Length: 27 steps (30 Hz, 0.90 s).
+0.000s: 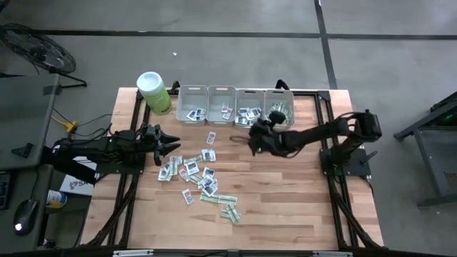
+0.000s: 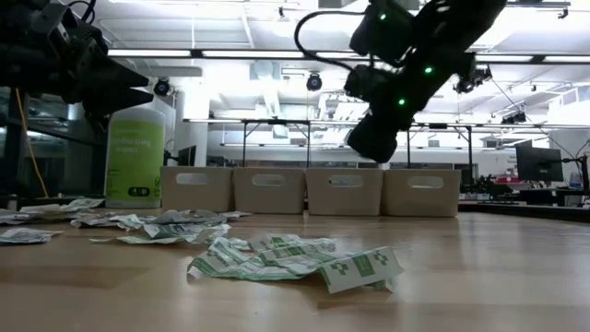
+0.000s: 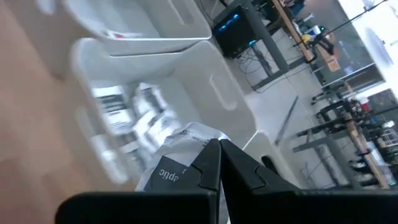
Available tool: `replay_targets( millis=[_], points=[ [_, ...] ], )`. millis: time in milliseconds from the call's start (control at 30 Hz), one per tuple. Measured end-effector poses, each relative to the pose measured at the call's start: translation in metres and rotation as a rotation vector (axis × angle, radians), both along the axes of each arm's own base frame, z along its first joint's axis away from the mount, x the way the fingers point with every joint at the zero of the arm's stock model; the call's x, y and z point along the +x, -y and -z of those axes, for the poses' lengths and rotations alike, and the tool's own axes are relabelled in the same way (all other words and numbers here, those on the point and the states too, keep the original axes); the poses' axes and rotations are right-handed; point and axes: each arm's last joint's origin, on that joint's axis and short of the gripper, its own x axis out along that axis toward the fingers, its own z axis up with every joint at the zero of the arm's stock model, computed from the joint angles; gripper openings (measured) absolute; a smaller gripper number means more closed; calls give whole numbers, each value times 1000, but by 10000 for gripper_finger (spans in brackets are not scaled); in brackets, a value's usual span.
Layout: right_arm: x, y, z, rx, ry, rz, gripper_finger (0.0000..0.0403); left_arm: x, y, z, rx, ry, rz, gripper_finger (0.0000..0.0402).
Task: Pick & Place First Aid Supplies
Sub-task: Put the towelette pack into the middle right gray bin
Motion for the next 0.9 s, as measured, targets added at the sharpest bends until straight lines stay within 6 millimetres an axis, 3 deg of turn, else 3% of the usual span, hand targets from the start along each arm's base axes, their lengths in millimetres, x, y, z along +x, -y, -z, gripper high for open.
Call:
replay_targets(
  millis=[167,500,667,900],
  points=[
    [5,35,-6,4,8,-1,0,0,0,0,0,0,0,150],
    [-4,96,-10,218,303,66,0,0,0,0,0,0,0,150],
    [-9,112,-7,376,394,30,0,0,0,0,0,0,0,150],
    [-12,118,-4,466,403,1,1,0,0,0,0,0,0,150]
  ],
)
